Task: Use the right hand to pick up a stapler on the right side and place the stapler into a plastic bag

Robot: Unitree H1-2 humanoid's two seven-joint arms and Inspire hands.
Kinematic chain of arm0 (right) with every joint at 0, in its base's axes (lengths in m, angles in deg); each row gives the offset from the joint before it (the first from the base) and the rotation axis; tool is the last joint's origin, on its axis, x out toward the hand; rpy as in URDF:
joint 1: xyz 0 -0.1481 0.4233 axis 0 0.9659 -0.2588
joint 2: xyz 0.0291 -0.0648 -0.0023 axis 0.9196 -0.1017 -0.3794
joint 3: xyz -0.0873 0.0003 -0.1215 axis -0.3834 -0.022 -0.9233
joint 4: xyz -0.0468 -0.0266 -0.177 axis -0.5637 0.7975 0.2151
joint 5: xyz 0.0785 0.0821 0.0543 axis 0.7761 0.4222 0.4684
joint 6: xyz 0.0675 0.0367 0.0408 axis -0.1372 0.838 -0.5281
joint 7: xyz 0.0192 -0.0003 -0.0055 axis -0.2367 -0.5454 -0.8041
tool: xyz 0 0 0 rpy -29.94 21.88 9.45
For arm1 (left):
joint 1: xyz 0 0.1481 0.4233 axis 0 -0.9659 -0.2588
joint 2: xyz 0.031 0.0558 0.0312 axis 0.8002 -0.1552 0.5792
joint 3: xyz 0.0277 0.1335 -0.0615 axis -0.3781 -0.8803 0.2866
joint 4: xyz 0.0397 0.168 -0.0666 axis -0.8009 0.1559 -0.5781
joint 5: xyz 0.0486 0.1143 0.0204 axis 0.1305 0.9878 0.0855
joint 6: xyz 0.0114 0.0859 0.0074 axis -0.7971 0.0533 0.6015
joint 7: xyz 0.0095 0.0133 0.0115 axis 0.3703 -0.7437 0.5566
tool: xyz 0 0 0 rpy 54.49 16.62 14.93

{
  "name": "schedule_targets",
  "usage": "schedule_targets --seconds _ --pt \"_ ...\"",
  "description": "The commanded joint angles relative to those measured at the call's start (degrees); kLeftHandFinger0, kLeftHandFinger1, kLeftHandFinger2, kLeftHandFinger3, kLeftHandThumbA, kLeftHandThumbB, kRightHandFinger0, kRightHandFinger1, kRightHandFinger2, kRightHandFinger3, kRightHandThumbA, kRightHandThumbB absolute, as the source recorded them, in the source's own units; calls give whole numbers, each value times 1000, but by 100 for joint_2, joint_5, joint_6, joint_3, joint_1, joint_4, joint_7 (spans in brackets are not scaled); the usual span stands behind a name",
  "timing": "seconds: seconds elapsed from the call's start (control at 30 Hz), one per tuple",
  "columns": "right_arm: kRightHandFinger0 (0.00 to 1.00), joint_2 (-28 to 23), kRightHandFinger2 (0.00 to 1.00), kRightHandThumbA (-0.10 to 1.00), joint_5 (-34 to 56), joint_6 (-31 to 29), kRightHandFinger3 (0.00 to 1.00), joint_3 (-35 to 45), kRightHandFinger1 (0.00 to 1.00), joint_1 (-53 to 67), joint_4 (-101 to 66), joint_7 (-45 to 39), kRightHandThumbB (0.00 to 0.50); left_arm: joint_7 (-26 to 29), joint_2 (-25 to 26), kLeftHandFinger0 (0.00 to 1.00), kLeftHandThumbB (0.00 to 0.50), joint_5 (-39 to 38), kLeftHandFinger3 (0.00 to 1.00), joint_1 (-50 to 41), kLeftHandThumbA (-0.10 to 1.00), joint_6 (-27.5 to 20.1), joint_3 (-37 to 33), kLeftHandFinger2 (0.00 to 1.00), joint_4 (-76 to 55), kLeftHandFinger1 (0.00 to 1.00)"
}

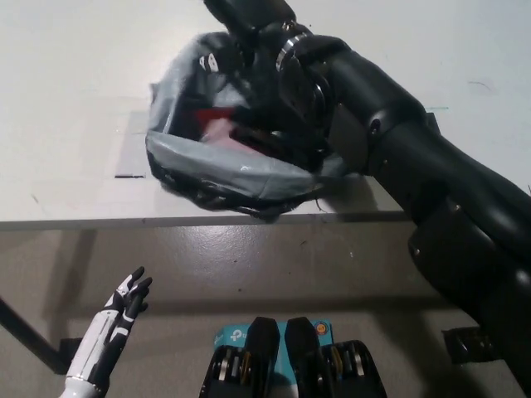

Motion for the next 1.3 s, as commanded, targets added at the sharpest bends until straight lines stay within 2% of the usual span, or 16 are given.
schedule_targets --seconds 0.0,0.37,0.47,0.5,0.63,0.67,0.7,0.73,0.87,1.0,1.07,1.13,1.27 --pt "1000 -42 1000 931 -244 -331 1000 77 1000 -294 -110 -217 489 -51 89 1000 0 144 1000 39 946 -199 -62 1000 -261 1000" --pt "1000 -202 1000 994 -46 -295 1000 623 1000 -187 -121 -455 470 -62 119 1000 4 197 1000 115 947 -215 -78 1000 -228 1000" --pt "1000 -391 1000 1000 88 -293 1000 880 1000 -228 -314 -665 437 -61 109 1000 0 181 1000 94 944 -223 -76 1000 -221 1000" --pt "1000 -419 1000 1000 117 -295 1000 934 1000 -235 -351 -712 440 -58 108 1000 0 190 1000 94 944 -230 -79 1000 -223 1000" --pt "1000 -959 1000 1000 745 -436 1000 1883 1000 -249 -1251 -1069 432 -81 146 1000 9 125 1000 201 958 -172 -32 1000 -253 1000" --pt "1000 -1211 1000 1000 1032 -131 1000 2243 1000 -114 -2083 -1386 402 -88 162 1000 21 77 1000 227 957 -178 0 1000 -254 1000" --pt "1000 -1359 1000 1000 1146 26 1000 2432 1000 -50 -2537 -1530 395 -66 160 1000 25 94 1000 289 957 -181 13 1000 -234 1000" --pt "1000 -1562 1000 1000 1439 326 1000 2764 1000 156 -3364 -1670 406 -56 166 1000 38 109 1000 366 974 -176 21 1000 -213 1000" --pt "1000 -1956 1000 1000 2259 893 1000 3492 1000 918 -5514 -1937 422 11 161 1000 54 195 1000 481 1000 -167 43 1000 -206 1000" --pt "1000 -2342 1000 1000 2822 1381 1000 4081 1000 2258 -8077 -1822 358 -4 128 1000 48 27 1000 581 1000 -249 99 1000 -93 1000" --pt "1000 -2435 1000 1000 3014 1521 1000 4198 1000 2738 -8814 -1787 349 -37 136 1000 52 -68 1000 597 1000 -200 129 1000 -78 1000" --pt "1000 -2495 1000 1000 3094 1541 1000 4331 1000 3318 -9531 -1653 307 -47 126 1000 66 -143 1000 628 1000 -170 161 1000 -38 1000" --pt "1000 -2291 1000 1000 3016 978 1000 4690 1000 4906 -10790 -948 307 -83 162 1000 59 -274 1000 928 979 -88 230 1000 101 1000"
